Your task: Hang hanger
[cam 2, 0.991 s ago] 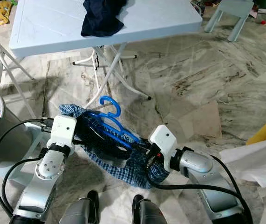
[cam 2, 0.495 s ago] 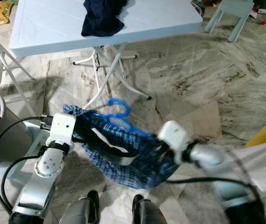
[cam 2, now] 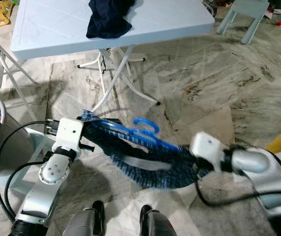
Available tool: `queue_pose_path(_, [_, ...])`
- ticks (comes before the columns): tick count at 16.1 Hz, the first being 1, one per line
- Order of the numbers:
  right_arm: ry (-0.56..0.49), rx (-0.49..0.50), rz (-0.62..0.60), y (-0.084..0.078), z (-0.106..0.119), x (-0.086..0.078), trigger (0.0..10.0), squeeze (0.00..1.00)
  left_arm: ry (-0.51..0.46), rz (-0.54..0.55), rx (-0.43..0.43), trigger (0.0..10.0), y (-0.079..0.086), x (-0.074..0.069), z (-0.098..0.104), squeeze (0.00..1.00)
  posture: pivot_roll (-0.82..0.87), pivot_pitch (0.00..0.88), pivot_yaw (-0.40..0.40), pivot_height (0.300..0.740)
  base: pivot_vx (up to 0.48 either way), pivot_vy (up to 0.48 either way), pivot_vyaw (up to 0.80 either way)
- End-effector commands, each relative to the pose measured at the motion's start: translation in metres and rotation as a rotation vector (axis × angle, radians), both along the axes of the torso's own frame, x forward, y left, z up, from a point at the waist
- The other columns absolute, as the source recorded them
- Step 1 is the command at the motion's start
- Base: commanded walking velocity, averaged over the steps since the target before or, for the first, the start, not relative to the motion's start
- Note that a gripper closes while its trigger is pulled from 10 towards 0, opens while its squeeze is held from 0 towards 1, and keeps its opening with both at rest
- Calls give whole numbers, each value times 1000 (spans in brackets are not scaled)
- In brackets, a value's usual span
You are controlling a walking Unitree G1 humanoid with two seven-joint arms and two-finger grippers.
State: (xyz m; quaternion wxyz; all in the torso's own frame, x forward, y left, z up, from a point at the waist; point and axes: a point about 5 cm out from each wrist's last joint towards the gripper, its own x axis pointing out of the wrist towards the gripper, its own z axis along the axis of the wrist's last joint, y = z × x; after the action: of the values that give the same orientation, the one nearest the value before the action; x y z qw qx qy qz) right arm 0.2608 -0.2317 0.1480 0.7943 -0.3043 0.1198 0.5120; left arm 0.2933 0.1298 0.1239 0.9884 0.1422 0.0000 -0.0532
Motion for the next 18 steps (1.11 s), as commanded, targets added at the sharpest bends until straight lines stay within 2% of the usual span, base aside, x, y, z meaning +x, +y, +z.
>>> queue_pose_path(1, [56,-90,-21,-31,5,-11,10000,0,24,146,13,0,37,2,-3,0,-48,268,-25,740,0,0,0])
queue_pose_path(3, [11,-243,-4,-46,10,-13,10000,0,63,132,-34,0,40,7,-6,0,-61,267,-22,740,0,0,0])
queue_pose_path(5, [-135,-345,-7,-42,15,-1,10000,0,100,75,-39,0,32,8,-10,0,-69,267,-18,740,0,0,0])
queue_pose_path(6, [-208,-250,-23,-26,26,7,10000,0,161,-7,-37,0,18,6,-19,0,-70,265,-16,740,0,0,0])
queue_pose_path(7, [-273,-238,-40,-17,29,14,10000,0,183,-58,-27,0,9,3,-22,0,-68,262,-14,740,0,0,0])
queue_pose_path(9, [-319,-221,-17,-1,27,18,10000,0,190,-165,80,0,-4,-2,-26,0,-63,258,-14,740,0,0,0])
queue_pose_path(10, [-338,-235,32,14,17,17,10000,0,180,-217,154,0,-13,-7,-28,0,-59,256,-15,740,0,0,0])
queue_pose_path(12, [-342,-227,68,24,9,16,10000,0,172,-175,203,0,-11,-5,-28,0,-55,254,-16,740,0,0,0])
queue_pose_path(13, [-335,-222,98,29,6,13,10000,0,127,-23,263,0,9,3,-22,0,-56,253,-18,740,0,0,0])
queue_pose_path(14, [-329,-232,100,29,3,12,10000,0,112,6,272,0,15,6,-19,0,-57,252,-19,740,0,0,0])
queue_pose_path(16, [-305,-263,116,27,-3,11,10000,0,58,5,280,0,19,10,-9,0,-56,252,-21,740,0,0,0])
queue_pose_path(18, [-304,-278,126,29,-9,10,10000,0,38,-38,272,0,10,11,-4,0,-57,251,-20,740,0,0,0])
